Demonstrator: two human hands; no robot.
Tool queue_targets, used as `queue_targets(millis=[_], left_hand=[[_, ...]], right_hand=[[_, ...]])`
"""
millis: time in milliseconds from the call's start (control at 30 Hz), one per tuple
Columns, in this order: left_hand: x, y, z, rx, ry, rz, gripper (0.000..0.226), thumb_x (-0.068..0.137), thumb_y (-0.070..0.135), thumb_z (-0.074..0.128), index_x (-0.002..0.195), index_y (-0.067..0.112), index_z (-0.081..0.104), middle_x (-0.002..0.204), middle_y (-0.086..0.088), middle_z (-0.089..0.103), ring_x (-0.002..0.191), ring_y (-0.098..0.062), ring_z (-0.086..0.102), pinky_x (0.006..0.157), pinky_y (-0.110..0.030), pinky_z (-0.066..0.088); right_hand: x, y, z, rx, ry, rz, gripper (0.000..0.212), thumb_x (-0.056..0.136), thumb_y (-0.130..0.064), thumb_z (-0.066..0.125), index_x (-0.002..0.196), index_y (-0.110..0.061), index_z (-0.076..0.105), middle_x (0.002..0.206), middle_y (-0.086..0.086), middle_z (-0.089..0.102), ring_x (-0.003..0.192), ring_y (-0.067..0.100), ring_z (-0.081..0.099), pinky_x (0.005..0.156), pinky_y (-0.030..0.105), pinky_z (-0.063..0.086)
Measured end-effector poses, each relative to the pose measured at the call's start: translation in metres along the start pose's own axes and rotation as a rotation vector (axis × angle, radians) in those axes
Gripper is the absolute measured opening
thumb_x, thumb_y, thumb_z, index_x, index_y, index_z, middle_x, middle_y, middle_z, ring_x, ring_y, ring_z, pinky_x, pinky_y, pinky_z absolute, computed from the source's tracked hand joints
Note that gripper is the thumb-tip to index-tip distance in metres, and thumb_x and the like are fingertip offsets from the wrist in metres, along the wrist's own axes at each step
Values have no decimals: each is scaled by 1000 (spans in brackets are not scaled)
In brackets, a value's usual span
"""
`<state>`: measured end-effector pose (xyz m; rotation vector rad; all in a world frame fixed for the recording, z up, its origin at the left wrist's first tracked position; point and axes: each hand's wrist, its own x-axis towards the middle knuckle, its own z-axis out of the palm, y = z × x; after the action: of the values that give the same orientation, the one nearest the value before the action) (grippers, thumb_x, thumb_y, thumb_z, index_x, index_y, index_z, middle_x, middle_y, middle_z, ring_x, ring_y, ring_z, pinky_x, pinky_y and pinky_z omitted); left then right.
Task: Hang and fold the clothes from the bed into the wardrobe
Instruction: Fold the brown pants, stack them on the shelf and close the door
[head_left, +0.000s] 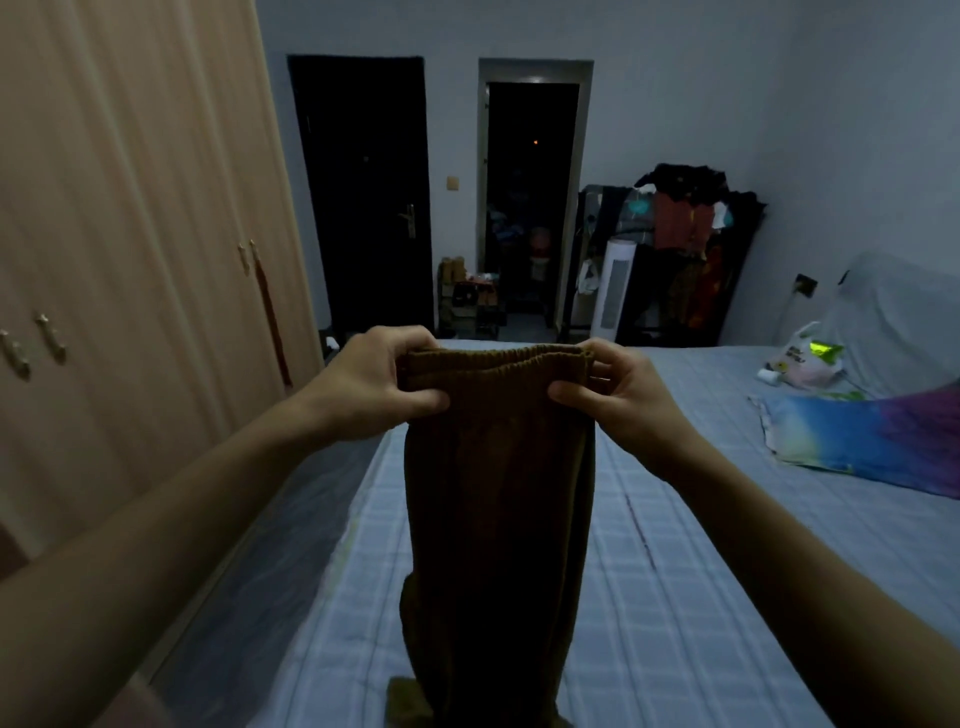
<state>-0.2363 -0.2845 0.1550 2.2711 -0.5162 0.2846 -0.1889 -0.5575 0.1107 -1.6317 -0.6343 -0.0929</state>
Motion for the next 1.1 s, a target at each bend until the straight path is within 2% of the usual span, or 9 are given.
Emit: queue_targets(millis=[200, 300, 433, 500, 600, 733, 800, 967, 1100], left_hand=[[-18, 17, -21, 1, 130, -78, 26, 75, -3, 79, 97, 1, 66, 88, -23, 68, 81, -33, 68, 72, -48, 57], [-45, 21, -41, 28, 198, -149, 25, 74, -5, 79, 96, -1, 67, 89, -27, 67, 76, -25, 67, 72, -50, 56], [-99, 31, -74, 44, 324, -248, 27, 77, -2, 78, 102, 5, 69, 97, -20, 72, 92, -30, 71, 81, -45, 59], [-127, 38, -95, 67, 374, -268, 27, 78, 0, 78, 102, 8, 70, 97, -14, 73, 95, -25, 71, 84, -42, 60], [-168, 55, -122, 93, 477, -242, 30, 78, -1, 78, 106, 5, 69, 101, -13, 73, 97, -21, 71, 84, -31, 59], [-227, 88, -157, 145, 609, -163, 28, 80, -6, 74, 103, 10, 68, 96, -5, 71, 87, -6, 70, 73, -18, 56], [-256, 99, -177, 149, 668, -136, 28, 82, -4, 73, 106, 8, 67, 100, -4, 72, 92, -7, 71, 76, -19, 57], [-317, 120, -210, 161, 767, -136, 32, 83, 6, 74, 114, 8, 66, 108, -7, 73, 101, -15, 71, 83, -33, 60], [-348, 138, -225, 228, 808, -107, 30, 82, 7, 76, 111, 7, 67, 103, -4, 73, 93, -8, 71, 75, -22, 58]], right_hand=[[18, 0, 13, 75, -97, -23, 31, 79, -2, 75, 107, -6, 64, 101, 11, 72, 98, 23, 71, 79, 31, 59], [35, -4, 42, 125, -150, -77, 29, 81, -2, 73, 109, -6, 65, 100, 10, 73, 97, 22, 72, 79, 30, 58], [36, -26, 95, 172, -220, -142, 25, 83, -4, 72, 107, -7, 67, 100, 9, 73, 96, 21, 72, 80, 31, 59], [28, -40, 122, 196, -245, -175, 25, 84, -6, 72, 108, -7, 67, 99, 8, 73, 96, 18, 72, 79, 29, 59], [16, -73, 160, 224, -283, -238, 24, 85, -4, 71, 108, -5, 66, 99, 8, 72, 96, 17, 71, 78, 27, 58], [1, -130, 213, 261, -325, -316, 22, 86, -4, 70, 107, -8, 65, 99, 6, 72, 96, 17, 71, 79, 28, 58], [-7, -154, 239, 299, -345, -346, 23, 86, -5, 71, 108, -10, 66, 100, 4, 73, 97, 18, 71, 79, 28, 58], [-23, -191, 296, 355, -365, -375, 24, 84, -5, 73, 105, -15, 68, 95, -5, 75, 95, 12, 71, 76, 20, 55], [-30, -214, 318, 376, -368, -427, 24, 83, -9, 74, 106, -15, 69, 97, -6, 75, 95, 10, 71, 76, 17, 55]])
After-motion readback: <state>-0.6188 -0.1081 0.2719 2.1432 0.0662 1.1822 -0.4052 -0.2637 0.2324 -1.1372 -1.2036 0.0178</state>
